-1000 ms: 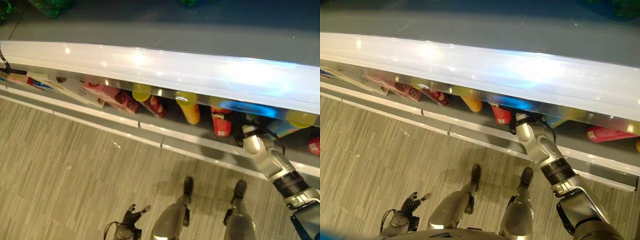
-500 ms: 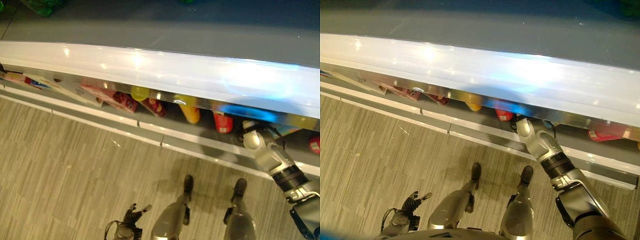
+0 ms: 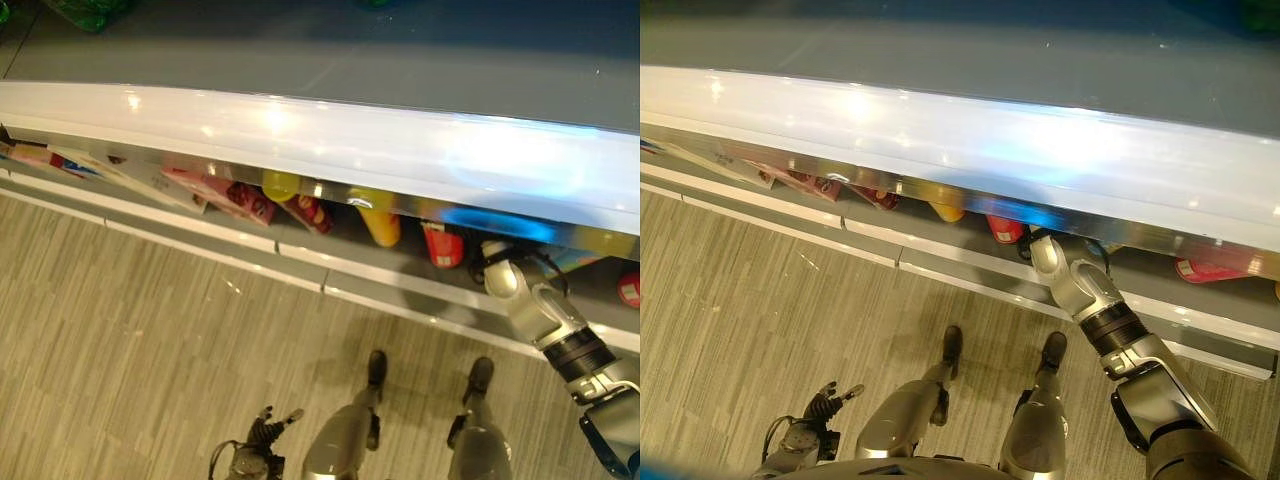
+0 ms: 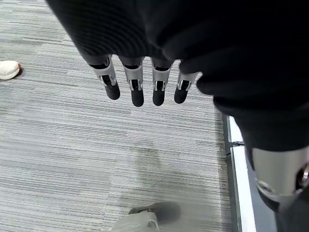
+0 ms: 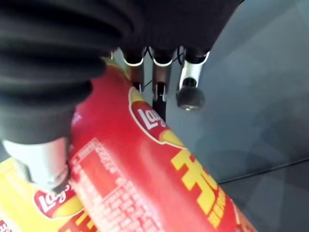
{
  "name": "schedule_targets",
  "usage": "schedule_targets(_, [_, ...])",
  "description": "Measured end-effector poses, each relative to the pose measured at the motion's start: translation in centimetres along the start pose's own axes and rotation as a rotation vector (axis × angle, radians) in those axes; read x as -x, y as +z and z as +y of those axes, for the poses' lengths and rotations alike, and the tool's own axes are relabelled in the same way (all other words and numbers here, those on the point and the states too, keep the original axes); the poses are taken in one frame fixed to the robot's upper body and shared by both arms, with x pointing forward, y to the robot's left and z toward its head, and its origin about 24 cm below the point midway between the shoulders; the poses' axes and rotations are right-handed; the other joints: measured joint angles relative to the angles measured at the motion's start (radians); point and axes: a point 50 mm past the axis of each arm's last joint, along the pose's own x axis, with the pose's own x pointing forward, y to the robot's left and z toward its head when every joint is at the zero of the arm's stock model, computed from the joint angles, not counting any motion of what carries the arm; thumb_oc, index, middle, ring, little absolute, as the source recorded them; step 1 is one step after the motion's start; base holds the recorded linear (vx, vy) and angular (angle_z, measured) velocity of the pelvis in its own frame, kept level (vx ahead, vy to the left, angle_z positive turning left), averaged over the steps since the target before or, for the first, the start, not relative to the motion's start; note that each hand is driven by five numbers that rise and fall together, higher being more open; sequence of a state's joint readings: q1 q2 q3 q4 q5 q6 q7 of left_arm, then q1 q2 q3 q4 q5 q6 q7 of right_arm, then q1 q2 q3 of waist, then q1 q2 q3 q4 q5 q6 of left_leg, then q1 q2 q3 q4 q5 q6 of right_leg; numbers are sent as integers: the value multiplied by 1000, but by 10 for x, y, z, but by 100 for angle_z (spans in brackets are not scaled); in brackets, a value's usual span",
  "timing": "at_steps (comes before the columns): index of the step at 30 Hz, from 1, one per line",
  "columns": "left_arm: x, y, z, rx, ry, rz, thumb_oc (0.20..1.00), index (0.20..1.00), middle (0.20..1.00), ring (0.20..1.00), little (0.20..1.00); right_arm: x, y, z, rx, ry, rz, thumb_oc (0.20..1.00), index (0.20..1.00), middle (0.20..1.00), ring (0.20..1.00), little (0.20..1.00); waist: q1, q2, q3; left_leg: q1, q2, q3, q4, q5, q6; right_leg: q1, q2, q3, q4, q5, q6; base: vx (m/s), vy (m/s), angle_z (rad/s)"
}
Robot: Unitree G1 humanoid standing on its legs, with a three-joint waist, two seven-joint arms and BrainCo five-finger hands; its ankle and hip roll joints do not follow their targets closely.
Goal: Put the goods on the table back onto the shelves and tidy them up.
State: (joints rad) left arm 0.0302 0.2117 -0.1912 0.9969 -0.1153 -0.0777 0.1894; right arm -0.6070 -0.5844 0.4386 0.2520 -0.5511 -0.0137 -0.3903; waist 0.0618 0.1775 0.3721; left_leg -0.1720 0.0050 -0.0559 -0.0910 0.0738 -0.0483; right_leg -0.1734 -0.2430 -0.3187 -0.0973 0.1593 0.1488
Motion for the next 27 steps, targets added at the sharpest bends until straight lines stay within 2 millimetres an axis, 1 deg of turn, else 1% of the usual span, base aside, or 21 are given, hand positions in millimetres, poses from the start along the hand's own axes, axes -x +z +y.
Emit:
schedule_targets(4, [-2,5,0,0,0,-13,1000,1000,1000,1000,1000,-1,1,-1,1,-3,-3,200,200,200,200,200,-1,0,0,-1,0,8,0,0,0,-5,0,6,0,0,0,2,-4,-4])
schedule_targets(8, [-2,5,0,0,0,-13,1000,1000,1000,1000,1000,-3,1,-3,3,-11,-7,200,200,200,200,200,-3,0,0,-5,0,16,0,0,0,-14,1,17,0,4,0,1,-3,-6])
schedule_targets(13, [-4,11,0,1,0,-28,1000,1000,1000,1000,1000,-4,-3,-5,22,-14,-2,200,200,200,200,200,-3,0,0,-4,1,17,0,0,0,-14,1,18,0,4,0,0,0,0])
schedule_targets(27, [-4,14,0,1,1,-34,1000,1000,1000,1000,1000,-4,-3,-6,22,-18,-2,200,200,200,200,200,-6,-2,2,-4,1,19,0,0,0,-15,5,21,0,5,-1,0,0,0])
